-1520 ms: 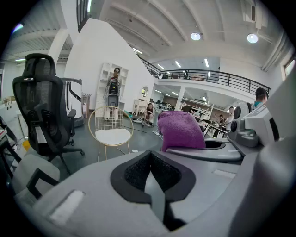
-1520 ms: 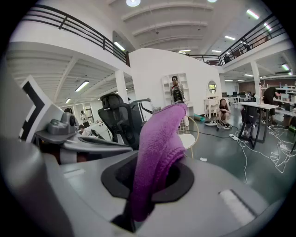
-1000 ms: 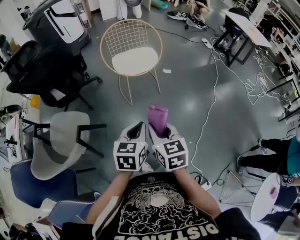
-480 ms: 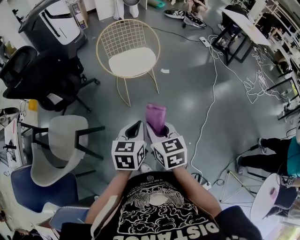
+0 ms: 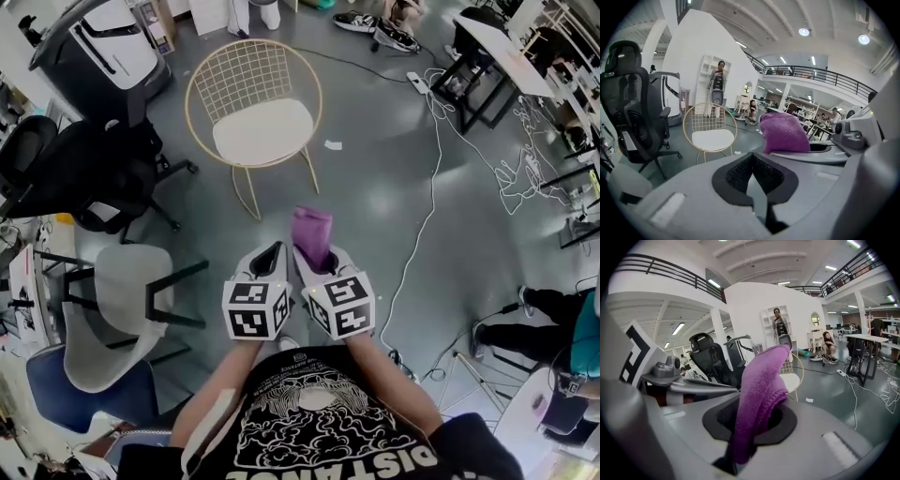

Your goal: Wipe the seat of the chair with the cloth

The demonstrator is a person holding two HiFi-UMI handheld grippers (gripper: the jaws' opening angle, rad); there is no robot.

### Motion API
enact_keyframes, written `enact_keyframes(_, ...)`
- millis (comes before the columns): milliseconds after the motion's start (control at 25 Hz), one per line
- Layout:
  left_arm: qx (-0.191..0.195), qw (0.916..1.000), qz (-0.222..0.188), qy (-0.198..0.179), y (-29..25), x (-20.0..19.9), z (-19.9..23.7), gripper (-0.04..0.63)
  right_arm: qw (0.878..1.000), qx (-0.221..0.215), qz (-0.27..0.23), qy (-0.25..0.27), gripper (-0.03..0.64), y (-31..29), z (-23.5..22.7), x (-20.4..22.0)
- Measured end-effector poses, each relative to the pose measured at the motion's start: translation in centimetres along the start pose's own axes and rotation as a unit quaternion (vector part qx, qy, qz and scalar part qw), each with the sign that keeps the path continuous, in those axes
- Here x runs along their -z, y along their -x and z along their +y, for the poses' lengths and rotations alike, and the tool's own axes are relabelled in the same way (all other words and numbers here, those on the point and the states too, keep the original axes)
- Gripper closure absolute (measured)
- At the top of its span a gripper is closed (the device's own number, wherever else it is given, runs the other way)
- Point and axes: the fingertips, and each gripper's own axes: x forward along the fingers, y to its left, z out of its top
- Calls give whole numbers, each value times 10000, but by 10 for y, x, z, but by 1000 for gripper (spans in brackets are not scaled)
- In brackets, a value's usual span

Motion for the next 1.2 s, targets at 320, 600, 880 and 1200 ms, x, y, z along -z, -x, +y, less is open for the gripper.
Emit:
enact_keyframes(320, -215, 9996, 170, 90, -54, -37, 20, 595, 9995, -263, 145, -134, 555, -48, -42, -27)
enact_keyframes(600, -448, 9986, 267, 85, -108, -70, 32, 595, 9979, -570, 223, -207, 555, -89, -86, -54)
enact_keyframes(880, -747, 9968, 272, 82, -134, -96, 56, 595, 9958, -819, 308, -275, 555, -120, -105, -77)
enact_keyframes(1200, -991, 9946, 225, 213, -144, -114, 67, 595, 9929, -1092, 415, -214, 555, -135, -108, -89)
